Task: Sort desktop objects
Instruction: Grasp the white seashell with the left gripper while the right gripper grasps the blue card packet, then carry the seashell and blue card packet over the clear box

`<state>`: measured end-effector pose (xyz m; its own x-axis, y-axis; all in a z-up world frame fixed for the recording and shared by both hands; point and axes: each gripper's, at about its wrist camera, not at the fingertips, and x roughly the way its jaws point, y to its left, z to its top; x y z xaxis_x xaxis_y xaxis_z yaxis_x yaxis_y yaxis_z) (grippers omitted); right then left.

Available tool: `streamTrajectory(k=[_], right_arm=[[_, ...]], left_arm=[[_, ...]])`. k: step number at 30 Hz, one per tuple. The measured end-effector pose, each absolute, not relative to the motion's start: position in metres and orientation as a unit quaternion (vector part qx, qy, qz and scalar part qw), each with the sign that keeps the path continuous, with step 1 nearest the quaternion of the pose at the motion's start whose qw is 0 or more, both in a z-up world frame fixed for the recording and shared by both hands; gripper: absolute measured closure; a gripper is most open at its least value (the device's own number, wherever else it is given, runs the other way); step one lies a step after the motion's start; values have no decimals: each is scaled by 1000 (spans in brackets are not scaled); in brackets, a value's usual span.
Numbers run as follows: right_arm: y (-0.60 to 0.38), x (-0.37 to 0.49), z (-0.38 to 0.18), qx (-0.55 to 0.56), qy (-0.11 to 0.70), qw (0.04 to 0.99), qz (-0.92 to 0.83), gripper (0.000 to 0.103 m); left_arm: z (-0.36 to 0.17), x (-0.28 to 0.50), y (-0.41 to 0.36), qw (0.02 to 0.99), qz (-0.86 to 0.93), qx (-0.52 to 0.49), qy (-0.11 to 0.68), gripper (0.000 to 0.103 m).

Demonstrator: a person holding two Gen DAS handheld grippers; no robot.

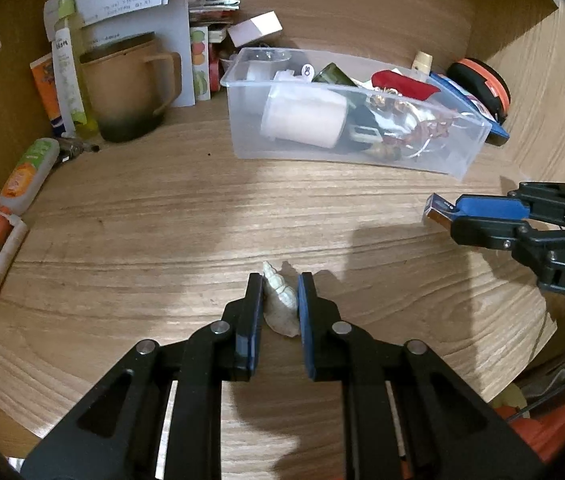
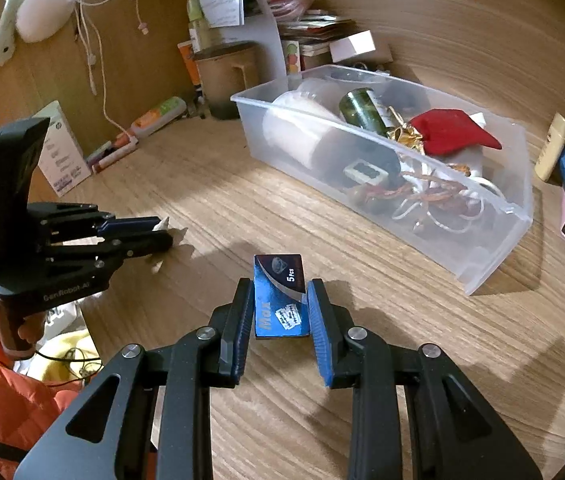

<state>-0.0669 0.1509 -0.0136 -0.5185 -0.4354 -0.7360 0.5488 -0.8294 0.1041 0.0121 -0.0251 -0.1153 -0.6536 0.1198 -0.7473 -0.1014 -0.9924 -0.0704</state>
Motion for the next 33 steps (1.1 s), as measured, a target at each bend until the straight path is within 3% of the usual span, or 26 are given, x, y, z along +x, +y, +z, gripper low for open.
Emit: streamTrajectory(k=[18,33], right_arm=[[169,-65,35,336,73,254,-904,78],[187,-73,76,276,53,240,-929,78]], left_arm=[[-66,-3,-19,78,933,-350,18,87],[-23,-21,-25,92,951,-295,-10,87]])
